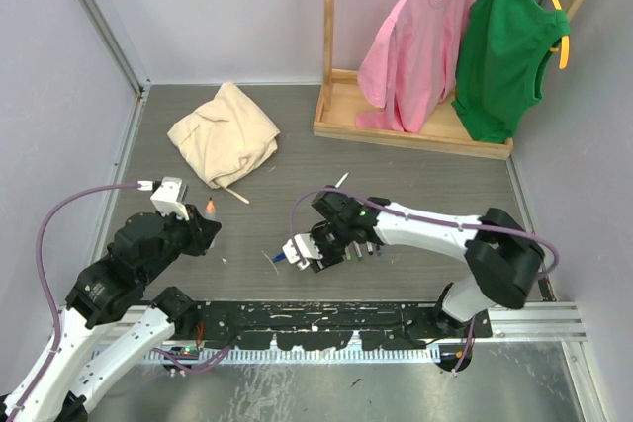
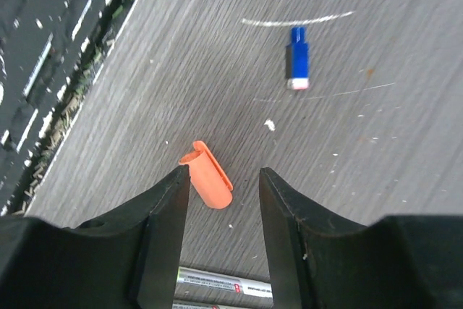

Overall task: Insert the pens into the pen caps
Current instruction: Place the pen cap at the center of the board.

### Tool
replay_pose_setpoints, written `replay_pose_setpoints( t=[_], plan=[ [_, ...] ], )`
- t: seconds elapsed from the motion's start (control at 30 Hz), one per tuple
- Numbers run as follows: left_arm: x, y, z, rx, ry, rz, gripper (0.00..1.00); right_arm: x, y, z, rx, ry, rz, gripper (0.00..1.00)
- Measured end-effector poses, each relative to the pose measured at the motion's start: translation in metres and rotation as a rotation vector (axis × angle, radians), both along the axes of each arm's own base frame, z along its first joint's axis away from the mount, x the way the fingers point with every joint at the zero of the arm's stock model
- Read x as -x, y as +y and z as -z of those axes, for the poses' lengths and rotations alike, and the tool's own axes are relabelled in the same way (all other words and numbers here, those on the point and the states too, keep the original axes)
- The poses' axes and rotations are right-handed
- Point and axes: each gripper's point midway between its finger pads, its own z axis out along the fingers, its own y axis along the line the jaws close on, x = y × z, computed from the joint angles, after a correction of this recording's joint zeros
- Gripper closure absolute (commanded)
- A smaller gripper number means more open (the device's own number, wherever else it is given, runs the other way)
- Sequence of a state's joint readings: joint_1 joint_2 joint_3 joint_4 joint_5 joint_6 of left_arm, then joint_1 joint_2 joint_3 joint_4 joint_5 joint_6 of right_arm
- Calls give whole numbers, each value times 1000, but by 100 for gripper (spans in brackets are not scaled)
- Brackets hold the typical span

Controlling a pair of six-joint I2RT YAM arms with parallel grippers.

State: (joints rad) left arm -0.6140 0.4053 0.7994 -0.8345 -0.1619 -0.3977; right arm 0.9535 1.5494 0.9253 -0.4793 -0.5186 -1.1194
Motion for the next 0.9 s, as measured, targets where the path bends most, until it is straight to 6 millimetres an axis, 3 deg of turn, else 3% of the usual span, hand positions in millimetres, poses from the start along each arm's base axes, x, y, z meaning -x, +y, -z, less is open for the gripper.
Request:
replay_pose_setpoints(
  t=[0.2,0.4,0.63,0.9],
  plan=[
    [0,0,1,1,-1,0,97,3,9,-31,-214,41,207,51],
    [0,0,0,3,-4,0,97,-14,15,-38,-320,247,680,51],
    [-1,-1,1,-2,-2,2,97,-34,15,-62,-474,461,1265,51],
    [-3,-2,3,-9,8,2,97,-34,-3,-51,-535,593,1775,48]
  ],
)
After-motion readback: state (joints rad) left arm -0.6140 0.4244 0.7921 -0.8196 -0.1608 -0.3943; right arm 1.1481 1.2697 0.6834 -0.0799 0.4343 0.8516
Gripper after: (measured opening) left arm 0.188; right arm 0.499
